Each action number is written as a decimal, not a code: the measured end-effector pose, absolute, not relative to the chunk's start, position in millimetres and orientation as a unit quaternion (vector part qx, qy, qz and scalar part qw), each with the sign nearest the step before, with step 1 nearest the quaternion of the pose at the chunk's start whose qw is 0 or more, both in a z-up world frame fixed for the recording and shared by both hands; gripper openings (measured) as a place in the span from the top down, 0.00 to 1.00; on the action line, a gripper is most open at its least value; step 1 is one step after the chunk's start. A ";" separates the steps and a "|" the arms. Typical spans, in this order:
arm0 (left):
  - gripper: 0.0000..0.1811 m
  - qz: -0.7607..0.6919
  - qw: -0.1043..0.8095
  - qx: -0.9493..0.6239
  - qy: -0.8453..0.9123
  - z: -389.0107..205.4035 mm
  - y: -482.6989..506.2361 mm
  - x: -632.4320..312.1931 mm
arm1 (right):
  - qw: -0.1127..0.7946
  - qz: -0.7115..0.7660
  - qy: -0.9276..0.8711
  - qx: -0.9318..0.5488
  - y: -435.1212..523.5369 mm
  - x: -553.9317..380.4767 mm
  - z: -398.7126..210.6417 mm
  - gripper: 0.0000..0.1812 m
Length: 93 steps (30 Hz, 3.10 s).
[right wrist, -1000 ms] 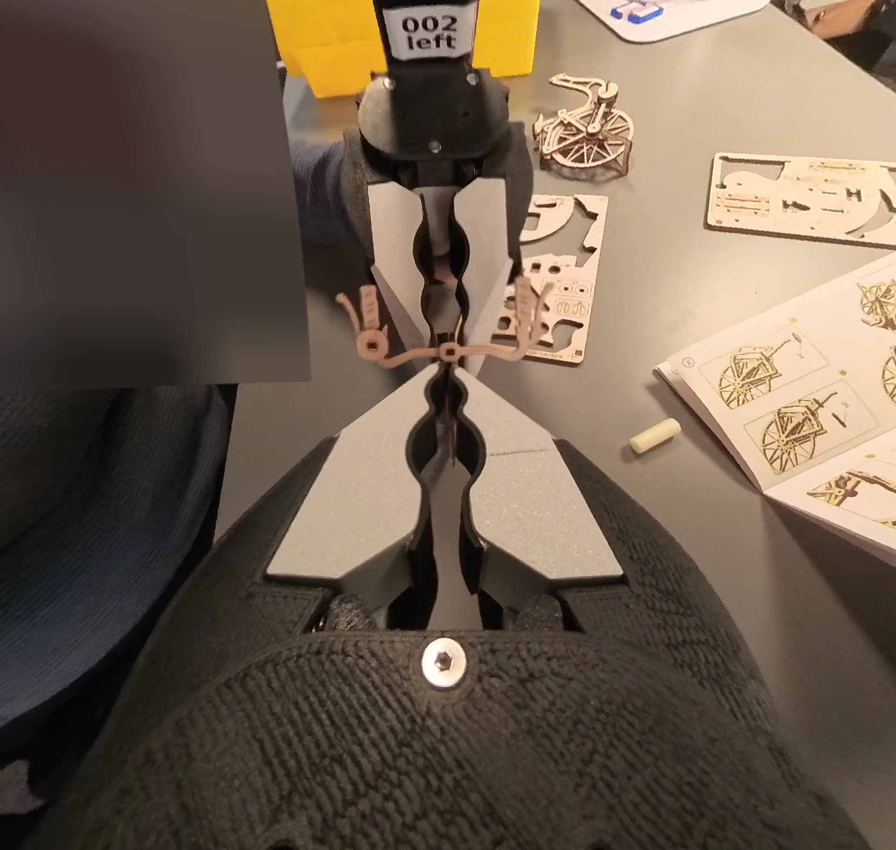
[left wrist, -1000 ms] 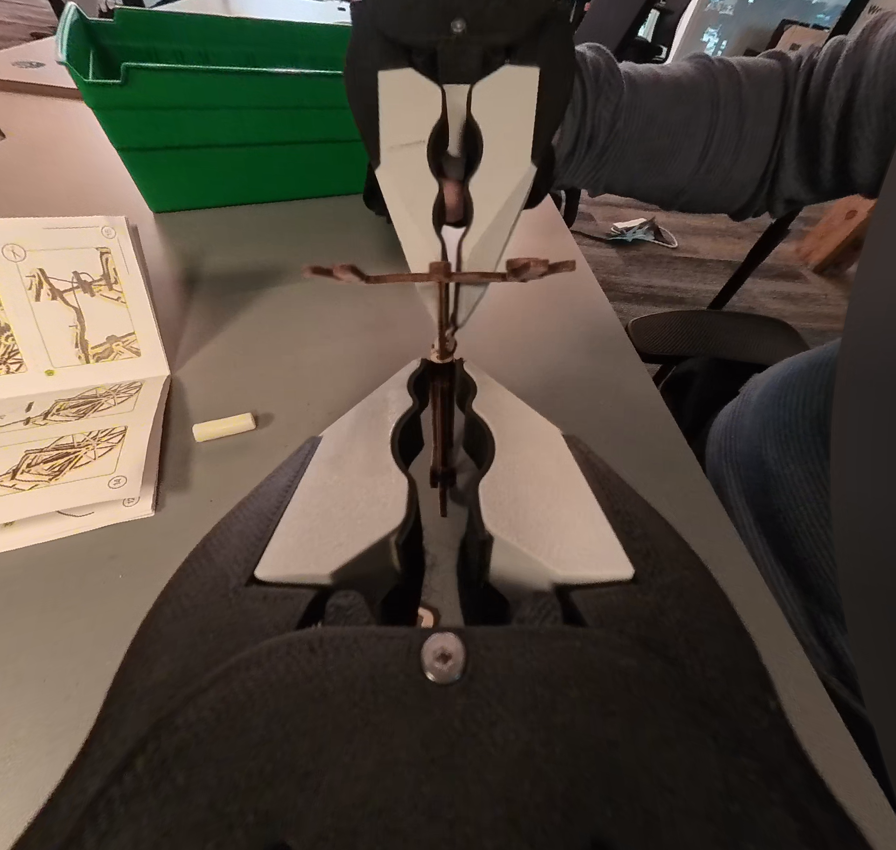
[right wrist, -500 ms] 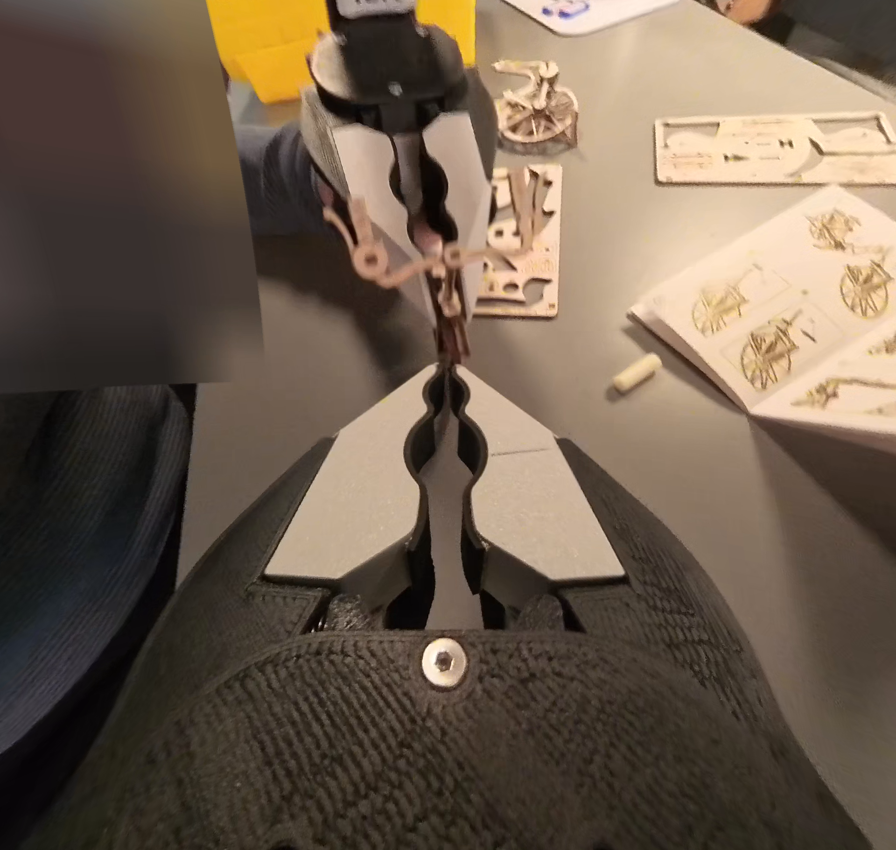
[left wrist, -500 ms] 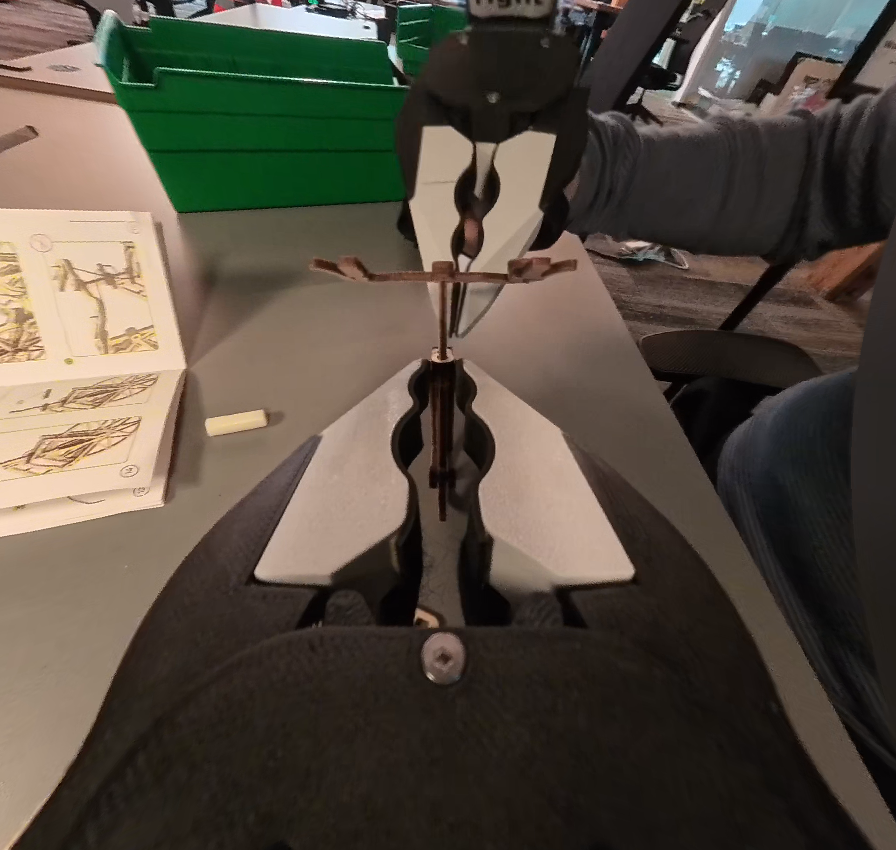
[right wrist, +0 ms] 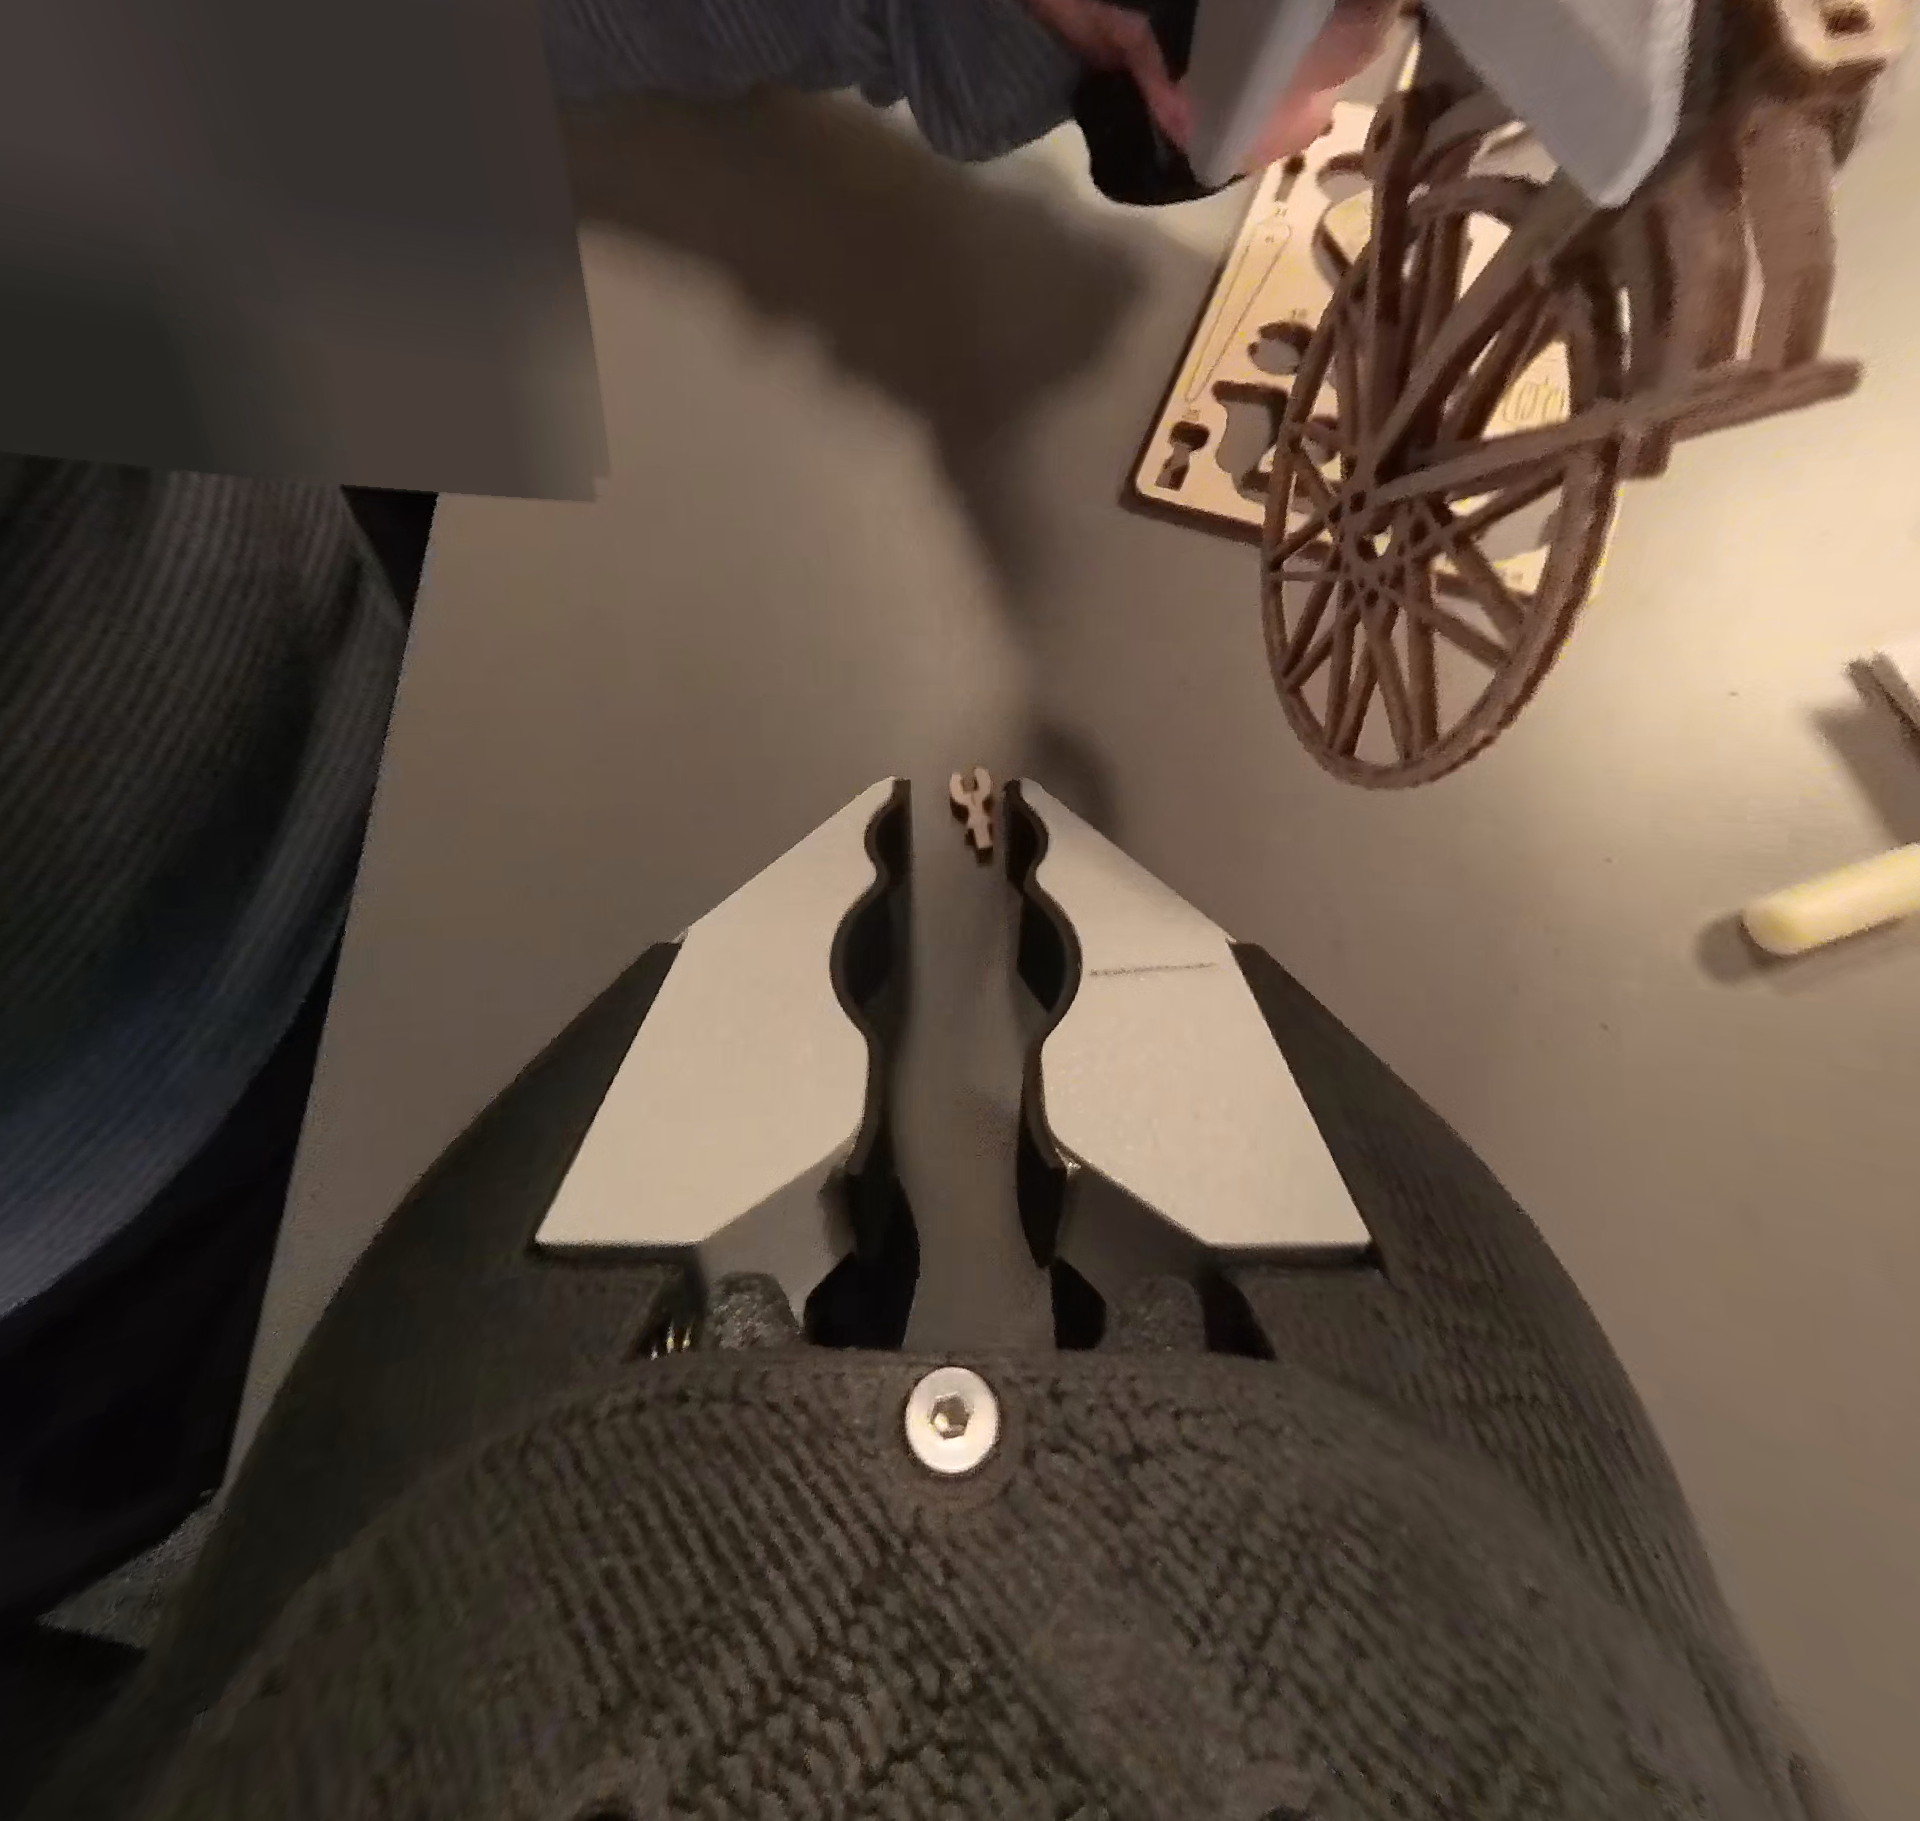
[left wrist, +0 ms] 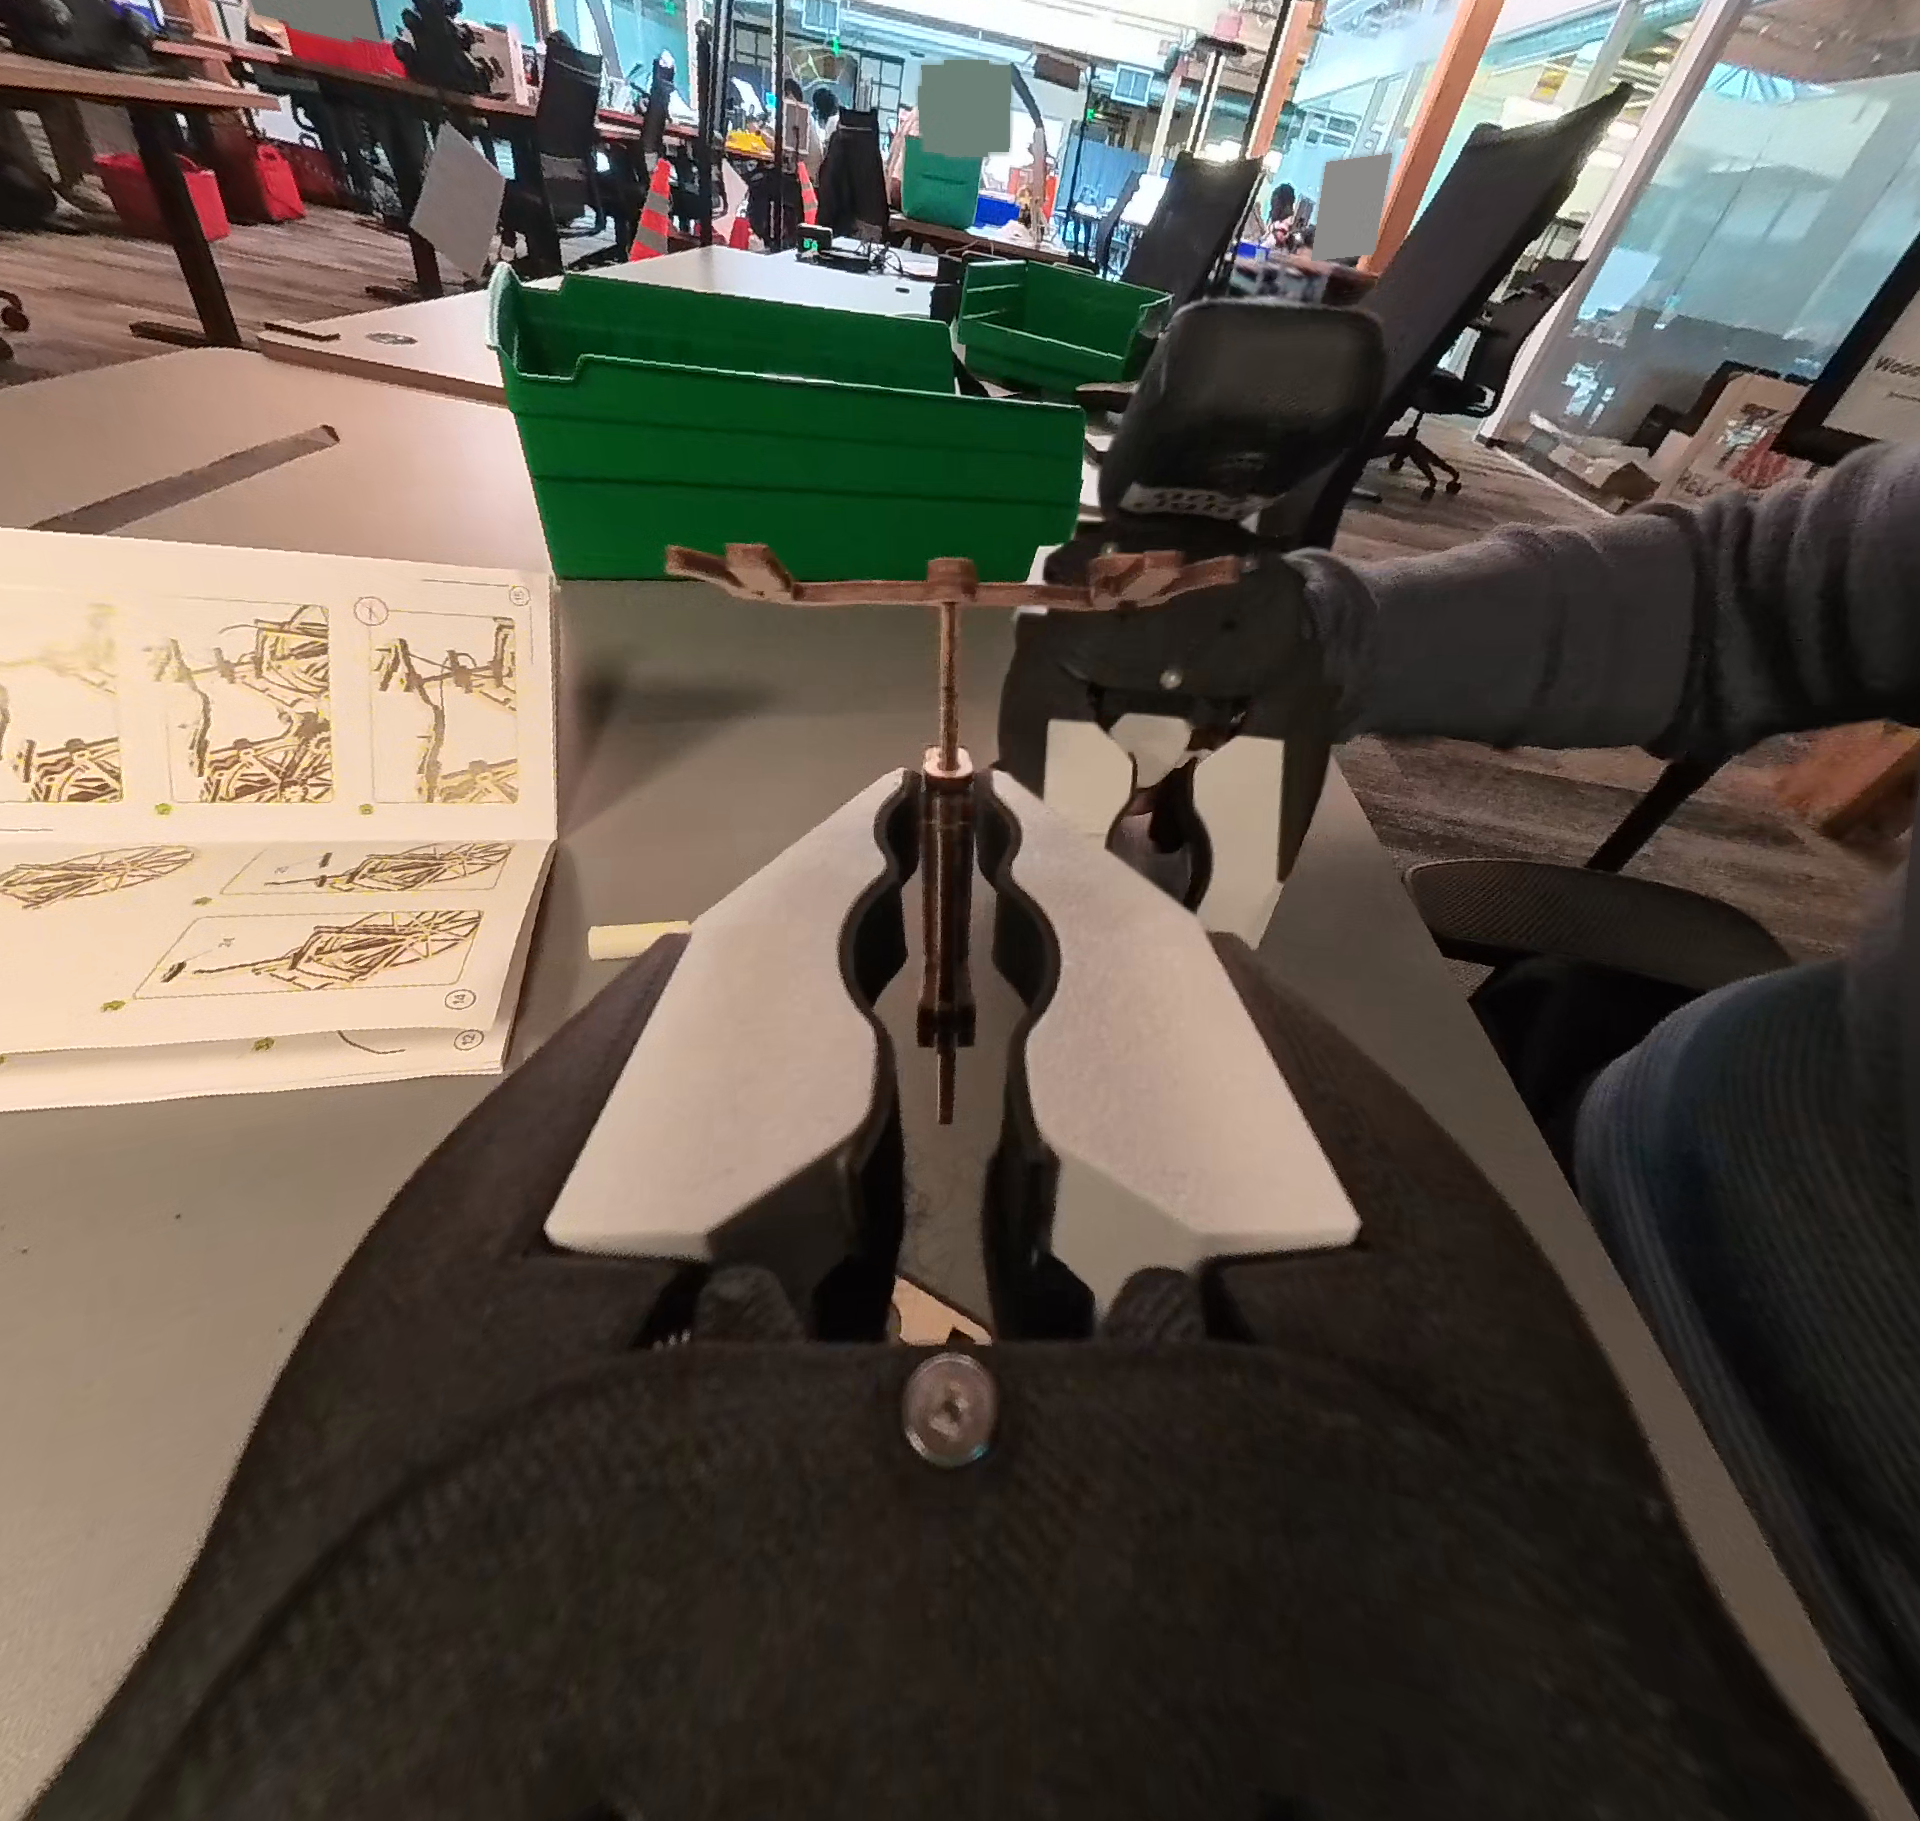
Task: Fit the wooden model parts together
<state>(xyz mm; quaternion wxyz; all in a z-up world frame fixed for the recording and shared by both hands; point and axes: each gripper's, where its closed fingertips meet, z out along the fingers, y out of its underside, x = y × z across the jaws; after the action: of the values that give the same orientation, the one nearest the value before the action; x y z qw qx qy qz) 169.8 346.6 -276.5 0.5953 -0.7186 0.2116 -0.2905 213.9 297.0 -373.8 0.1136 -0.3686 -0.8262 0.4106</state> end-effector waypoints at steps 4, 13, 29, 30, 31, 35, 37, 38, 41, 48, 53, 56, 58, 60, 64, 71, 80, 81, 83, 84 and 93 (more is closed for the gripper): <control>0.95 -0.292 0.595 -0.718 0.214 -276.2 346.0 170.7 | 0.115 0.408 -0.835 -0.350 296.5 212.4 -375.0 0.94; 0.95 -0.298 0.586 -0.721 0.218 -280.8 345.9 173.4 | 0.139 0.401 -0.838 -0.342 298.3 213.5 -376.2 0.97; 0.95 -0.280 0.571 -0.733 0.241 -294.8 346.7 179.0 | 0.245 0.518 -0.692 -0.439 340.7 192.1 -305.6 1.00; 0.95 -0.278 0.570 -0.734 0.244 -295.6 346.7 179.7 | 0.256 0.523 -0.684 -0.439 344.3 190.6 -298.5 1.00; 0.95 -0.276 0.569 -0.734 0.248 -296.3 346.3 180.9 | 0.263 0.526 -0.680 -0.438 346.3 189.0 -292.9 1.00; 0.95 -0.274 0.565 -0.735 0.256 -298.3 345.5 184.1 | 0.260 0.516 -0.693 -0.432 345.5 183.8 -289.0 1.00; 0.95 -0.274 0.561 -0.737 0.259 -299.8 344.9 185.3 | 0.252 0.508 -0.703 -0.430 343.6 182.3 -292.3 1.00; 0.95 -0.273 0.557 -0.740 0.261 -301.4 344.9 184.8 | 0.247 0.509 -0.703 -0.430 343.3 182.0 -293.0 1.00; 0.95 -0.279 0.550 -0.743 0.261 -301.4 343.9 184.6 | 0.235 0.522 -0.698 -0.430 342.6 181.9 -291.4 1.00; 0.95 -0.273 0.544 -0.745 0.273 -305.0 343.3 187.8 | 0.225 0.509 -0.709 -0.432 343.2 179.2 -296.5 1.00; 0.95 -0.268 0.548 -0.747 0.266 -305.6 345.5 184.6 | 0.231 0.506 -0.696 -0.454 353.4 179.1 -307.6 1.00; 0.95 -0.259 0.551 -0.749 0.261 -305.3 347.2 182.0 | 0.254 0.502 -0.685 -0.463 361.3 179.8 -307.0 1.00; 0.95 -0.251 0.554 -0.752 0.256 -305.0 348.5 178.6 | 0.275 0.479 -0.679 -0.483 377.4 182.3 -310.4 1.00; 0.95 -0.245 0.560 -0.752 0.248 -303.5 350.3 174.7 | 0.302 0.431 -0.675 -0.517 405.1 186.8 -319.0 1.00; 0.95 -0.237 0.571 -0.752 0.230 -300.0 353.2 166.0 | 0.272 0.347 -0.684 -0.581 442.8 208.4 -349.4 0.94; 0.95 -0.242 0.568 -0.753 0.229 -302.1 353.4 167.3 | 0.212 0.342 -0.657 -0.638 440.1 215.7 -373.7 0.91; 0.95 -0.244 0.562 -0.754 0.237 -304.8 352.8 171.9 | 0.286 0.282 -0.655 -0.640 441.0 211.3 -376.1 0.99; 0.95 -0.245 0.562 -0.754 0.237 -304.8 352.7 172.3 | 0.291 0.280 -0.654 -0.640 440.9 211.2 -376.1 0.99; 0.95 -0.246 0.561 -0.752 0.242 -304.8 351.9 173.6 | 0.289 0.280 -0.657 -0.638 440.1 211.2 -376.0 0.99; 0.95 -0.248 0.560 -0.751 0.245 -304.8 351.2 174.7 | 0.278 0.284 -0.664 -0.633 437.0 211.1 -375.8 1.00; 0.95 -0.261 0.568 -0.717 0.307 -301.7 338.6 187.7 | 0.320 0.403 -0.762 -0.392 344.5 189.9 -281.3 1.00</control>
<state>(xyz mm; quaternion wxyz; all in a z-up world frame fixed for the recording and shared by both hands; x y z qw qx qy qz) 187.7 338.6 -301.7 0.5685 -0.7172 0.3069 -0.2612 189.9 344.5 -281.3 0.3201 -0.3924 -0.7625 0.4027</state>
